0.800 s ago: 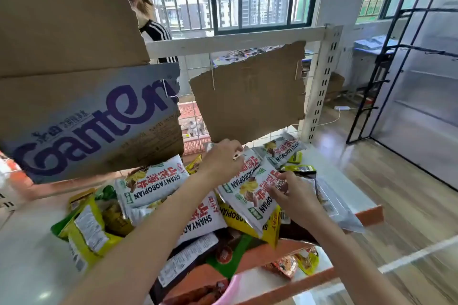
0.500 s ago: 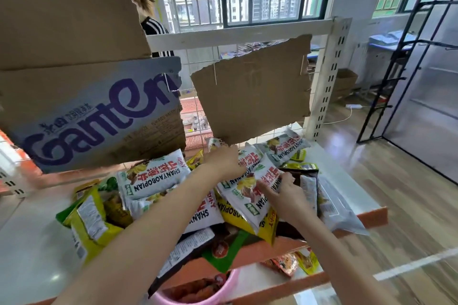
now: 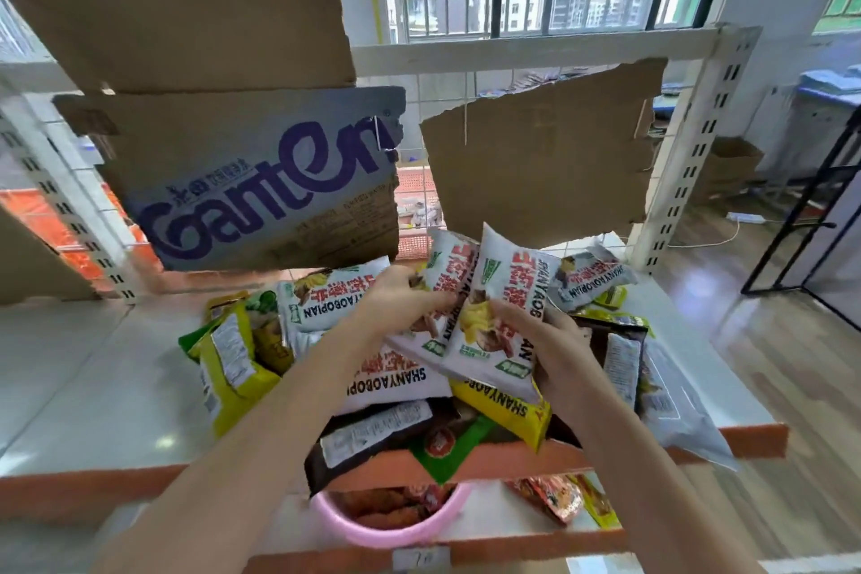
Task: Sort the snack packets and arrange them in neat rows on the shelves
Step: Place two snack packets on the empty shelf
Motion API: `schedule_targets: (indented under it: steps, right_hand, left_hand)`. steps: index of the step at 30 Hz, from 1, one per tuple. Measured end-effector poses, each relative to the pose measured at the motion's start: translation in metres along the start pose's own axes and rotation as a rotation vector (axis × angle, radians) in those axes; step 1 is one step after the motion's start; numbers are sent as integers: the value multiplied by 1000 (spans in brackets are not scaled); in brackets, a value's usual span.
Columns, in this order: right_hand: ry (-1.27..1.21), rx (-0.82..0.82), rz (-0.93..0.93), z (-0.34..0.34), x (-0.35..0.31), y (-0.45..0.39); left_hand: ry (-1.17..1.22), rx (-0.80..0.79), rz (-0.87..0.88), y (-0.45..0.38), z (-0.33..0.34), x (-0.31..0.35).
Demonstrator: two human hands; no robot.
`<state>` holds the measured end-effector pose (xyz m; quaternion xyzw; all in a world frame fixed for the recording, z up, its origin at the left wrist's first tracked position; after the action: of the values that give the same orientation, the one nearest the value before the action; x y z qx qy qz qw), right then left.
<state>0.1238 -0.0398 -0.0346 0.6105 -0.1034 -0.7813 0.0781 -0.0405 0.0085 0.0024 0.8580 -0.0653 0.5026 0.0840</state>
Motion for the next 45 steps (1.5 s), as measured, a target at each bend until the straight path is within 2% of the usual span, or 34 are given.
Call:
schedule_targets:
  steps: [3, 9, 11, 19, 23, 28, 32, 37, 45]
  right_hand:
    - [-27, -195, 11, 32, -6, 8]
    - [74, -307, 32, 94, 18, 12]
    - [110, -362, 59, 115, 29, 13]
    - [193, -547, 157, 185, 62, 24]
    - [251, -619, 148, 225, 73, 40]
    - [276, -734, 162, 277, 91, 68]
    - [329, -770, 174, 324, 115, 94]
    - [368, -816, 274, 384, 149, 129]
    - [425, -903, 311, 483, 200, 182]
  left_hand:
    - [126, 80, 2, 30, -25, -14]
    - [589, 315, -106, 93, -64, -65]
    - [659, 384, -138, 111, -79, -79]
    - [669, 520, -223, 183, -118, -126]
    - [642, 517, -256, 226, -138, -145]
    - [626, 666, -252, 278, -182, -166]
    - [686, 775, -264, 325, -209, -192]
    - [764, 796, -275, 386, -242, -219]
    - [789, 940, -303, 482, -302, -267]
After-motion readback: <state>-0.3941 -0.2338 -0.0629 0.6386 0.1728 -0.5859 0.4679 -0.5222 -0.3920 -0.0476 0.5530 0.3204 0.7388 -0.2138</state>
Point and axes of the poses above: each hand's wrist, its own y-axis away from the middle knuckle, its own z-axis out of the palm, x = y × z, the point moved 6 cm from there along -y, towards the middle knuckle, and after that the axes turned 7 degrees about z, right-handed, at the moved point
